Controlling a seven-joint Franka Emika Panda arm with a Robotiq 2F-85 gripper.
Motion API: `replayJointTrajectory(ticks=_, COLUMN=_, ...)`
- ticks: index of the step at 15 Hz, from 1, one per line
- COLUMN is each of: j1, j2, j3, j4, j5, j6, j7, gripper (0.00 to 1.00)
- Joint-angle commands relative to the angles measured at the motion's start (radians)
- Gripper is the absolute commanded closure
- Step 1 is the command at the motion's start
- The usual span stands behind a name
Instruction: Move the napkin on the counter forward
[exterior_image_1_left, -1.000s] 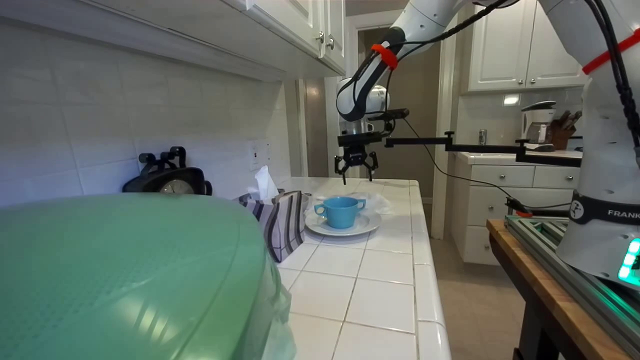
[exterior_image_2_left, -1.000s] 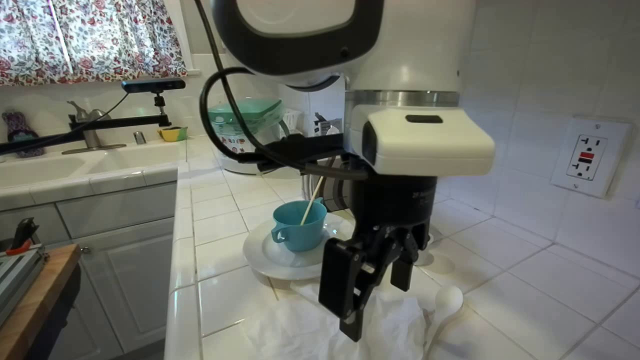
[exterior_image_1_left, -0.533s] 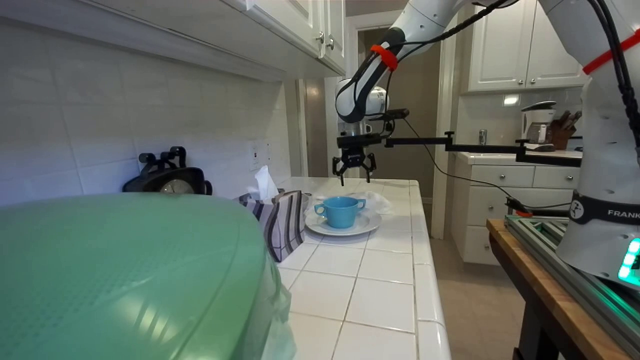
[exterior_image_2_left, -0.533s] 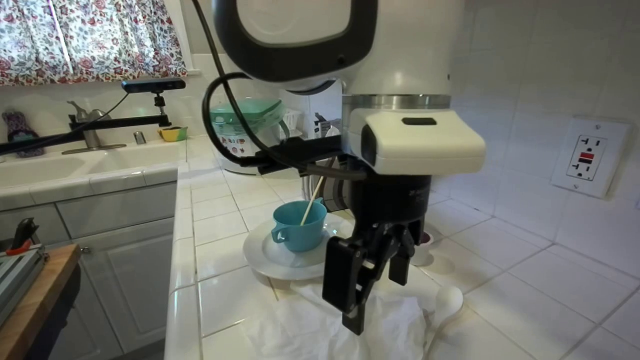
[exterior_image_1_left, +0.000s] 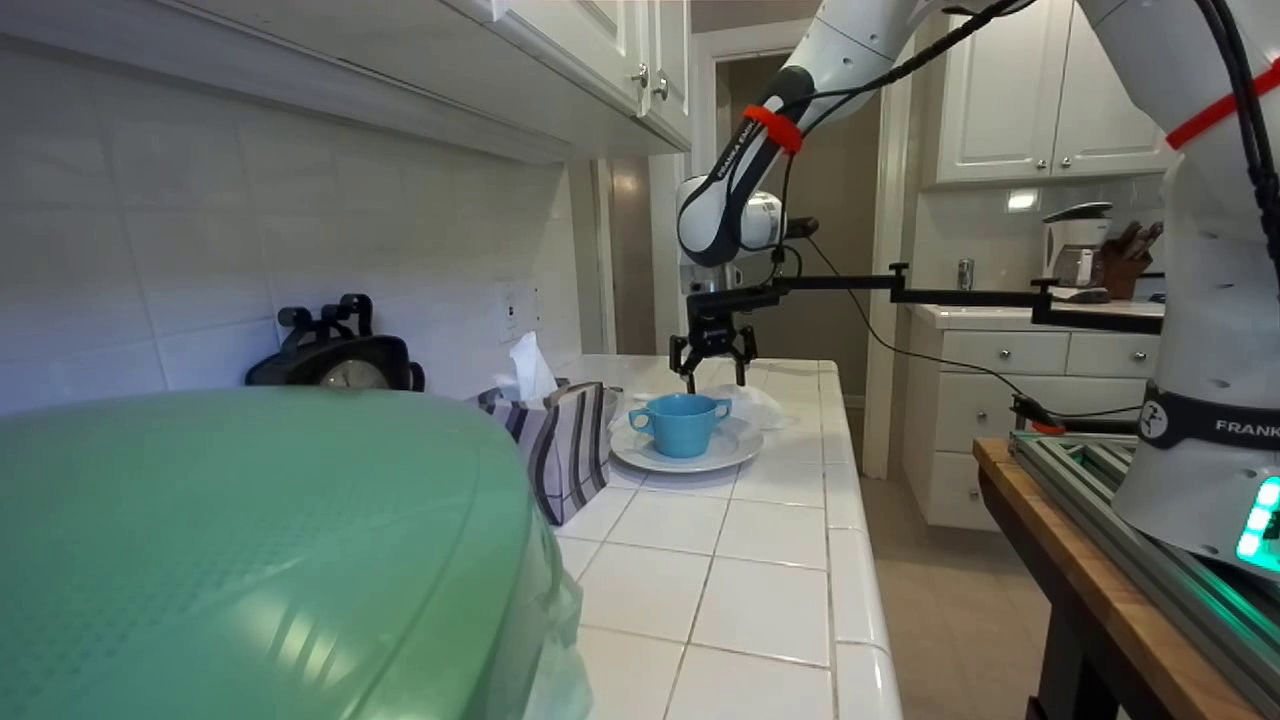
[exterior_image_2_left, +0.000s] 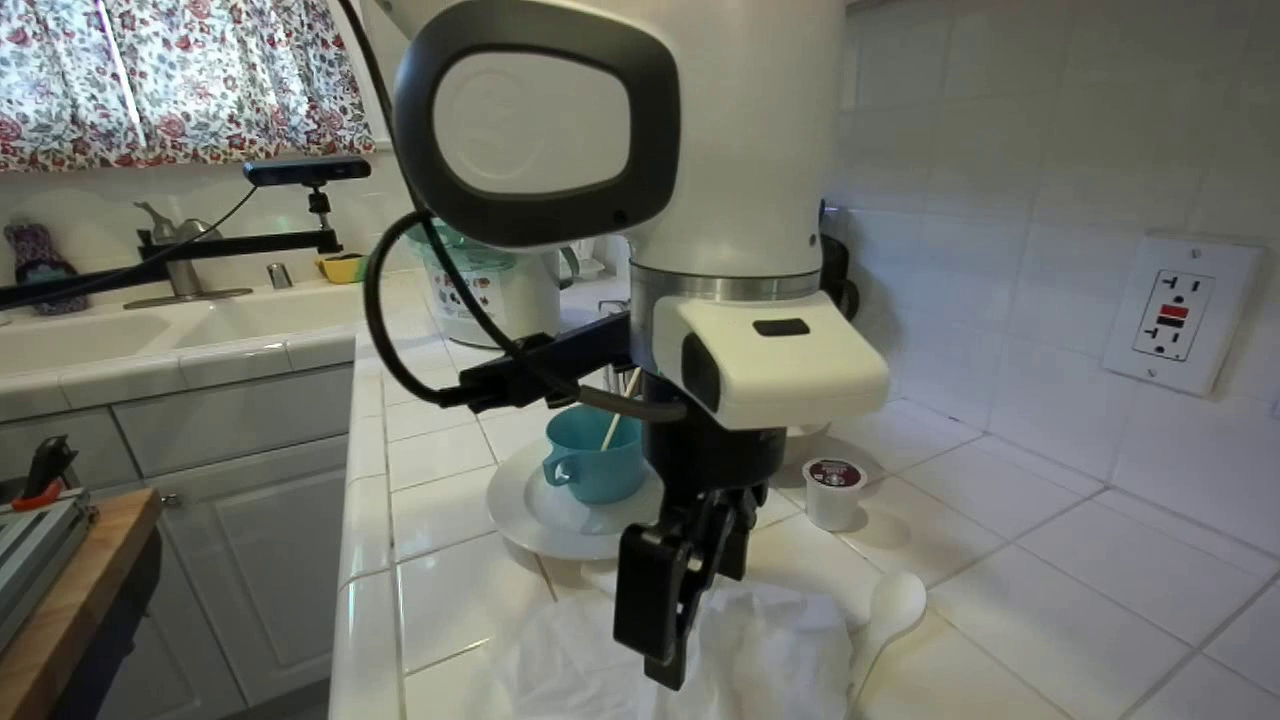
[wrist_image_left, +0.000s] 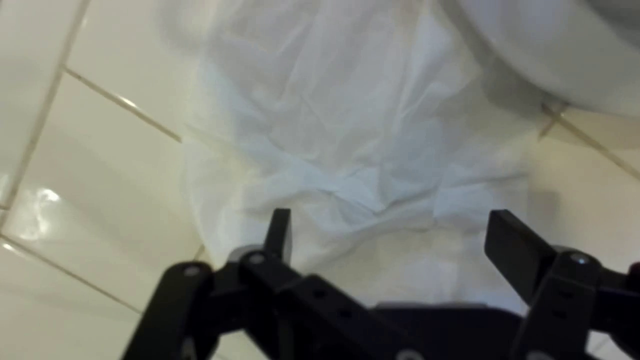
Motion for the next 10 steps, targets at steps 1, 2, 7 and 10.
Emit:
replayJointTrajectory(ticks=1, j1=-0.047, j2=-0.02, j3=0.037, j4=-0.043, j5=0.065, j6=0.019, j7=-0.206, gripper=0.0)
replayJointTrajectory(ticks=2, j1=-0.057, j2=-0.021, j3=0.042, j4=-0.049, j5=0.075, j6=0.024, j7=-0.248, gripper=0.0)
replayJointTrajectory(ticks=7, j1=-0.088, j2=-0.021, j3=0.057, j4=-0.068, j5=0.095, j6=0.07, j7=-0.393, gripper=0.0)
replayJointTrajectory(ticks=10, j1=-0.095, j2=-0.021, j3=0.07, j4=-0.091, j5=0.101, j6=0.108, j7=-0.437, gripper=0.0)
